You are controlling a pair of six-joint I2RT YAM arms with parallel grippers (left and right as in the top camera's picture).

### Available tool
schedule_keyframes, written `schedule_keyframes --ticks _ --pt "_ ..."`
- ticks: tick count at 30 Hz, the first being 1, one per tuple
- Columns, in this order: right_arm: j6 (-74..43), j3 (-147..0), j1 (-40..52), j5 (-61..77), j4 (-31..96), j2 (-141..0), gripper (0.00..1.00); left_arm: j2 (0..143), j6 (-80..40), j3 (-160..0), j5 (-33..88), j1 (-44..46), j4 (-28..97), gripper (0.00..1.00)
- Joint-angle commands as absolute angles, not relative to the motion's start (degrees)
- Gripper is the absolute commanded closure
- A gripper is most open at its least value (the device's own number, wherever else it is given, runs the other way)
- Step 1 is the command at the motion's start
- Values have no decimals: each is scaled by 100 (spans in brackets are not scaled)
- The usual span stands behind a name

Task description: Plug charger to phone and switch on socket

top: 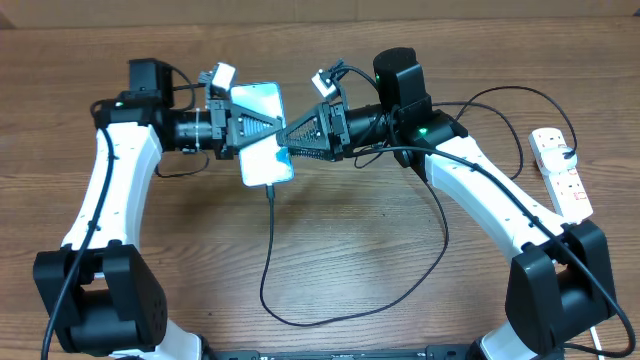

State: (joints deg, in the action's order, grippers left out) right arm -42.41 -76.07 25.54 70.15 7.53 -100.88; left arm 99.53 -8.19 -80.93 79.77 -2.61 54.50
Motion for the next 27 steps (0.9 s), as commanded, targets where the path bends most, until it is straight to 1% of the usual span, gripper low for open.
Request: schedule_keyframes --ticks 1,3,6,8,11,12,13,14,15,22,27 --pt "-4112 -7725 2596 7087 869 -10031 37 9835 -644 -8112 8259 -104 5336 96" --pt "-3994 -7725 2670 7087 969 -10031 37 9835 -644 -8112 8348 -27 5238 96" --pt "-3940 -7725 2792 7087 998 -10031 41 9835 -694 -8112 8385 10 5148 96" --pt "-3769 -7725 2884 7078 978 -10031 41 9837 -733 -8112 8385 3 5137 96" --pt "-3548 -7728 2958 6864 974 -10031 44 9837 -799 -8112 8388 3 5089 96" --pt "-3548 -7725 2958 6779 976 -10031 46 9835 -799 -8112 8385 3 5089 96" --pt "-3548 -7725 2956 6659 978 -10031 56 9835 -799 -8112 8388 3 5092 96" --pt "-3548 -7725 2956 6576 976 -10031 59 9835 -801 -8112 8396 3 5089 96" --pt "-3548 -7725 2952 6499 978 -10031 60 9835 -834 -8112 8409 3 5089 96" --pt "-3393 -7725 2952 6318 884 -10031 60 9837 -1559 -8112 8409 3 5068 96" --pt "-3398 -7728 2908 6287 637 -10031 63 9835 -1590 -8112 8409 1 5068 96"
